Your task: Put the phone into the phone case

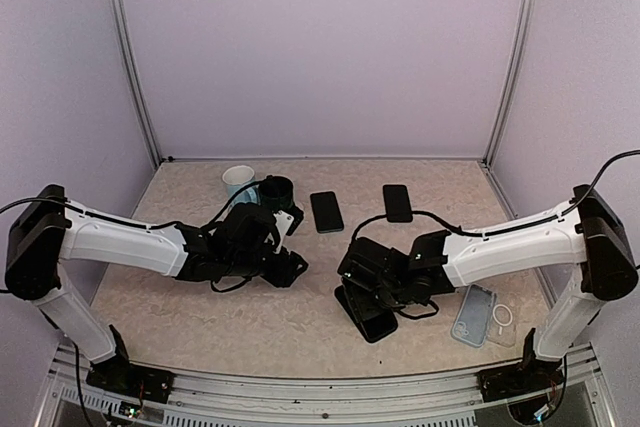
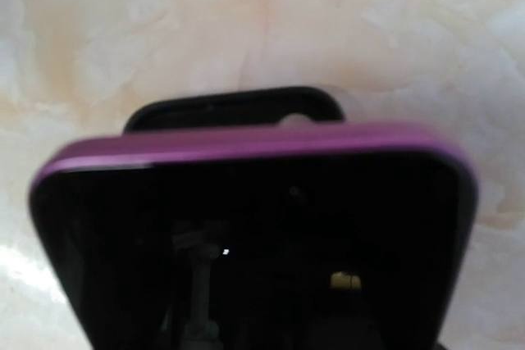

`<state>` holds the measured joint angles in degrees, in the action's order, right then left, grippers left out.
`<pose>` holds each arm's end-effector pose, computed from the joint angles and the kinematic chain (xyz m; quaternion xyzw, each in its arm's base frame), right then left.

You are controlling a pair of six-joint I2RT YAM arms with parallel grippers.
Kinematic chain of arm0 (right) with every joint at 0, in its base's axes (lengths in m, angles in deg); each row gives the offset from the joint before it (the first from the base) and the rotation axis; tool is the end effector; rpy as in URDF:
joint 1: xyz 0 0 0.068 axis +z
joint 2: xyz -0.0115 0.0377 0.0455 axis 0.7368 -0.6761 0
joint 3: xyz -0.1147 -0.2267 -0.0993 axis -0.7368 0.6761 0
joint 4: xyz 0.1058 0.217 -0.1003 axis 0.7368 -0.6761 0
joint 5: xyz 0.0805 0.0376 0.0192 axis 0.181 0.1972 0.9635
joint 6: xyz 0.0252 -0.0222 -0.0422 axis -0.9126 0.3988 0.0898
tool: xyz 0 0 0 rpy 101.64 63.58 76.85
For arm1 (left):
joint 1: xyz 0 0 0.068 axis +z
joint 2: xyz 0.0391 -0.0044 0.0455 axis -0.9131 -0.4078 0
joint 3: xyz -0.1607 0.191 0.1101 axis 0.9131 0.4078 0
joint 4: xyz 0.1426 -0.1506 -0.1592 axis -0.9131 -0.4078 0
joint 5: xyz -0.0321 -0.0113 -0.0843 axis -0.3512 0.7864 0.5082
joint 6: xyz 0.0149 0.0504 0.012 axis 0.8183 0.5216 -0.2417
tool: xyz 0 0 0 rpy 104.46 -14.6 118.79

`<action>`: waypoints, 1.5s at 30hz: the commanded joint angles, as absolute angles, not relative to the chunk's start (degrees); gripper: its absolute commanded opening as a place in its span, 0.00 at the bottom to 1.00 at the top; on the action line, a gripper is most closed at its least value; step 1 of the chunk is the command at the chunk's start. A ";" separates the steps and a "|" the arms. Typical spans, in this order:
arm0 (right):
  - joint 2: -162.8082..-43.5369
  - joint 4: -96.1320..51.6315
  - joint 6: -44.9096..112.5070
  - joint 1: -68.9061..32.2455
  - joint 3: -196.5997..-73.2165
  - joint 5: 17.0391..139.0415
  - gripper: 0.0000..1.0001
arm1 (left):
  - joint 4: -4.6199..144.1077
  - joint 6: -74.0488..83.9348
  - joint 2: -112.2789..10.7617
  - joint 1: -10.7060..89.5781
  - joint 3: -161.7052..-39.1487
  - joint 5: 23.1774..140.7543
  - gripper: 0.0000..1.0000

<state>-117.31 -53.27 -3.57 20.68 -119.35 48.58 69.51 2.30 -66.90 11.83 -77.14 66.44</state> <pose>0.1318 0.2931 0.1860 -0.1623 0.9488 0.0611 0.2641 0.1975 -0.2653 0.1841 0.2846 0.8620 -0.1857 0.3762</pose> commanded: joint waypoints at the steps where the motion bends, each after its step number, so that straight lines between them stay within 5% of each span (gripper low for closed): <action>1: -119.03 -51.29 -2.31 21.19 -120.11 49.67 0.27 | 69.92 1.95 -66.34 11.64 -76.75 65.29 0.58; 39: -124.02 -53.49 0.49 16.58 -119.11 54.76 0.33 | 67.93 3.73 -67.94 11.66 -78.79 63.89 0.58; 45: -125.49 -52.48 0.69 16.54 -118.92 56.05 0.44 | 68.28 3.40 -67.66 11.62 -78.84 64.23 0.58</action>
<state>-123.28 -50.12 -0.34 16.73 -120.29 56.01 68.44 3.07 -67.45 11.83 -77.23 64.56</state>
